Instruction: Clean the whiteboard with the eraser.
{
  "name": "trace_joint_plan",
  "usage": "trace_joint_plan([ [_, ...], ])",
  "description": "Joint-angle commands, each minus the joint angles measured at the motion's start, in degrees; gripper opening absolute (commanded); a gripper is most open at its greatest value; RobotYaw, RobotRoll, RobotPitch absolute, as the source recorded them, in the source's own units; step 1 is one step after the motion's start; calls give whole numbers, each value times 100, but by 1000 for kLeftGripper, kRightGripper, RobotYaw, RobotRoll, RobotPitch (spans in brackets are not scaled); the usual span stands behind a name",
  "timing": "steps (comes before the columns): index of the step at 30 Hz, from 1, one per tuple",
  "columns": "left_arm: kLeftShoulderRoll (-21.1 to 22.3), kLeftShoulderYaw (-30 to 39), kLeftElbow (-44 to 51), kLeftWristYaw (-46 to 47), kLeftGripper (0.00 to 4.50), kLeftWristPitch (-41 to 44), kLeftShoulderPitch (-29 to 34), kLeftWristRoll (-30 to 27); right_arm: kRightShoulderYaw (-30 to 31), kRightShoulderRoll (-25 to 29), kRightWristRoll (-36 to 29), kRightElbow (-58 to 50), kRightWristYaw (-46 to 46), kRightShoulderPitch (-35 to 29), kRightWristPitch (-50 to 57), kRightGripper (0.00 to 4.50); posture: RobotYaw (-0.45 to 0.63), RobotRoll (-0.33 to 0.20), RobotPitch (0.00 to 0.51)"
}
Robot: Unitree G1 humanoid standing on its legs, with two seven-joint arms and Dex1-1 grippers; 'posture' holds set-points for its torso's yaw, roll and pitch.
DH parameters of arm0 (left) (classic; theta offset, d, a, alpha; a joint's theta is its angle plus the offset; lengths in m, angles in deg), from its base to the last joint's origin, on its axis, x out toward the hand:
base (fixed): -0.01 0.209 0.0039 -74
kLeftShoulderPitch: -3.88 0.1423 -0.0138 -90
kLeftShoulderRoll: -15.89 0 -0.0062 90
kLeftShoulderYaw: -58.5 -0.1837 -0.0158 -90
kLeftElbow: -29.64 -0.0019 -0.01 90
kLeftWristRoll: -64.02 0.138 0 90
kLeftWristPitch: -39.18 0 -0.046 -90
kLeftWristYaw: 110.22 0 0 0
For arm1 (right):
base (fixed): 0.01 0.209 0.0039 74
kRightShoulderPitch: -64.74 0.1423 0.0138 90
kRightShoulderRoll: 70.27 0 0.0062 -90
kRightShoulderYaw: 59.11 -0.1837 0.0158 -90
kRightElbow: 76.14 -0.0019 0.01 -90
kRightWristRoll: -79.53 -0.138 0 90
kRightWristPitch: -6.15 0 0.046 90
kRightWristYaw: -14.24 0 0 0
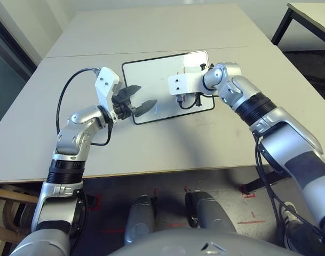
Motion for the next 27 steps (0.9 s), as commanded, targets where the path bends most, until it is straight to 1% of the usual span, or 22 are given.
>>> trace_joint_plan([
  [1,7,10,137,35,4500,52,52,26,35,19,102,190,-29,-74,-98,164,-47,0,75],
  [21,22,6,133,25,4500,75,42,15,23,752,255,-78,183,-627,-132,143,-61,0,82],
  [27,18,-8,121,17,4500,75,48,20,5,842,274,-60,144,-690,-108,143,-65,0,86],
])
